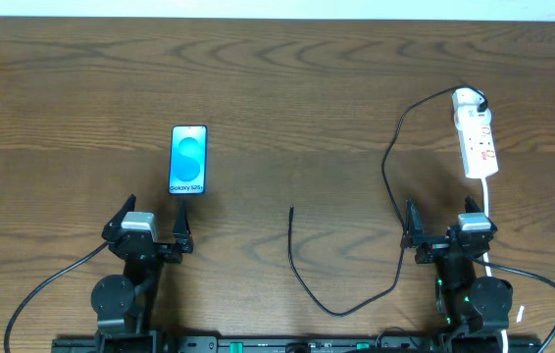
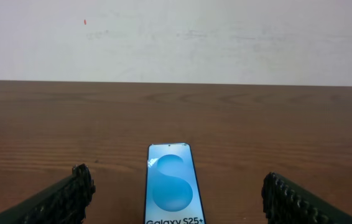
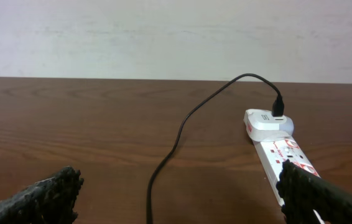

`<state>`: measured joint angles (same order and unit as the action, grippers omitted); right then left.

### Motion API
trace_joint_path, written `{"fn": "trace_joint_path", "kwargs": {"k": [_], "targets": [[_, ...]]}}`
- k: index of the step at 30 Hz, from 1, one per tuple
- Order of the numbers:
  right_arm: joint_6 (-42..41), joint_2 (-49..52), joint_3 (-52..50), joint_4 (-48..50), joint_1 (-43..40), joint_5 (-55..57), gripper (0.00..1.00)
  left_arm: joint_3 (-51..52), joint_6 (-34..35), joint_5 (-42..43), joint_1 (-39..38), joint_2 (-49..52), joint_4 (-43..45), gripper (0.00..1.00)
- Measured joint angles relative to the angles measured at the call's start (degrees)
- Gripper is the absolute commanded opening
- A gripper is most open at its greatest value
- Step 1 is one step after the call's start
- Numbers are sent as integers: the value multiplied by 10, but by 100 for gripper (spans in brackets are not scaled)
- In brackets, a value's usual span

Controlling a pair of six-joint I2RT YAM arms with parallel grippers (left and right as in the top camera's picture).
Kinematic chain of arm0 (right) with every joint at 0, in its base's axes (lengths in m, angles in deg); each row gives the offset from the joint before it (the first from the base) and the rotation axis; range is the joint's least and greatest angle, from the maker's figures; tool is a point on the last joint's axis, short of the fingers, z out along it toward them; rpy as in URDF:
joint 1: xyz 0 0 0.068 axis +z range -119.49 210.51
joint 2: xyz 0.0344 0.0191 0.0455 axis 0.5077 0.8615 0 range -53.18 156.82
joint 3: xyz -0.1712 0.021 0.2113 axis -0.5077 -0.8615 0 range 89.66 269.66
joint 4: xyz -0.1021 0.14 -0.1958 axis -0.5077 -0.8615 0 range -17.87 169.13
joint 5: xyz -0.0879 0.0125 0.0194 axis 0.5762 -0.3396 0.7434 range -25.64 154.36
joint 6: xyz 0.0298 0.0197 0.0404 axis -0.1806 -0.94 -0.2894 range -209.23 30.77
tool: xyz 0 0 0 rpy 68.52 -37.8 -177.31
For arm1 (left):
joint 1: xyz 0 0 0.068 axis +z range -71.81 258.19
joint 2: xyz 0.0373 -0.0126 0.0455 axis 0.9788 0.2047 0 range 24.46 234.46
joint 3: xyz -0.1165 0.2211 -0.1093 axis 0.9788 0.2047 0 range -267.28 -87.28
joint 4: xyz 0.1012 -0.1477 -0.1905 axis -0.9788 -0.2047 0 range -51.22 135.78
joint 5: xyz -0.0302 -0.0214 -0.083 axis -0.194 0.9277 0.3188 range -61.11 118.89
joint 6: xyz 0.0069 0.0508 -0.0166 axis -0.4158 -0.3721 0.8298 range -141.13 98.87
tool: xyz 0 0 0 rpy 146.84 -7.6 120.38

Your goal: Plug charger to phone and switch on socket

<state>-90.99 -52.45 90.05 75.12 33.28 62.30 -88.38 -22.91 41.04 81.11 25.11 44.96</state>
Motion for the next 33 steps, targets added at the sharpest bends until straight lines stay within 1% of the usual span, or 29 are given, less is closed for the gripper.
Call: {"fn": "trace_joint_path", "kwargs": {"k": [27,33], "targets": [[0,0,0,0,0,0,99,0,0,0,0,0,0,89],[0,0,0,0,0,0,99,0,0,-14,0,0,2,89]]}}
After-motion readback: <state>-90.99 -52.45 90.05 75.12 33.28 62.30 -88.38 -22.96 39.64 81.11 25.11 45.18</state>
